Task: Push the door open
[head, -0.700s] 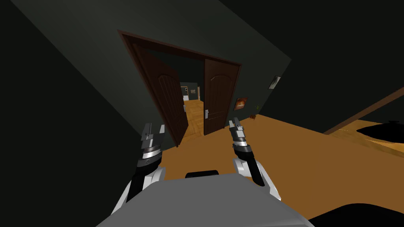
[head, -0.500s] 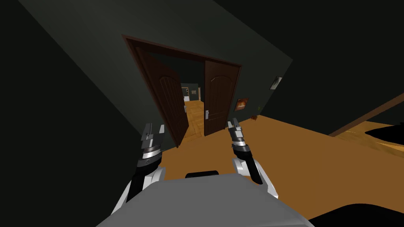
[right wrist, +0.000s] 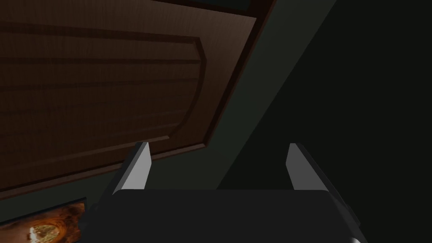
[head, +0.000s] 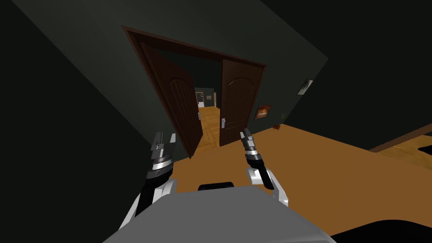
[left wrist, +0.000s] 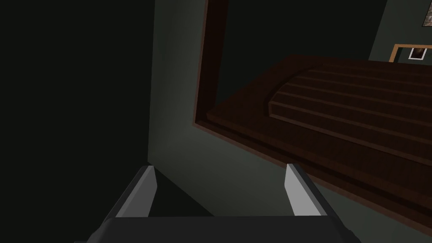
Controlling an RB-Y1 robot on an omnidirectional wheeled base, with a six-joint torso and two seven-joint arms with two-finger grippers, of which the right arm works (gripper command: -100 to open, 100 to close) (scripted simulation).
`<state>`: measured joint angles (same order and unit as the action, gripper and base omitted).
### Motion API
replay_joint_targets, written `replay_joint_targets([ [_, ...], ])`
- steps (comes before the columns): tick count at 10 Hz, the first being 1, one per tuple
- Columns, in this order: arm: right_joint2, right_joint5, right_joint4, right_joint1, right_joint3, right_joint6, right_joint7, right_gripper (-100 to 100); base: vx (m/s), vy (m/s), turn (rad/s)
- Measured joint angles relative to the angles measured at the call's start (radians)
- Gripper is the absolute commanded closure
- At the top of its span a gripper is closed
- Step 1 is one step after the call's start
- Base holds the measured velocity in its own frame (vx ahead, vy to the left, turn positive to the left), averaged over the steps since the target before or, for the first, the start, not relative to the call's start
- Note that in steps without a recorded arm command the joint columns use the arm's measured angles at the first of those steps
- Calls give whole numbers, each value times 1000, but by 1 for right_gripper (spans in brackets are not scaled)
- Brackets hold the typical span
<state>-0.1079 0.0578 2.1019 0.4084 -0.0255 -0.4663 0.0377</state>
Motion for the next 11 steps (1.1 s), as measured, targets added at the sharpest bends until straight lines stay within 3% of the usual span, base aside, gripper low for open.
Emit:
replay_joint_targets([
  [4,-50,-38,-95,-43,-11,4,30,-100,80,-26,69],
  [5,-53,-41,-113,-50,-14,1,34,-100,59,-15,43],
  [6,-57,-45,-142,-66,-19,0,34,-100,74,-23,92],
  [9,-99,-77,-235,-112,-26,-6,59,-100,91,-21,74],
  [11,-115,-91,-282,-137,-29,1,71,-100,65,-25,79],
])
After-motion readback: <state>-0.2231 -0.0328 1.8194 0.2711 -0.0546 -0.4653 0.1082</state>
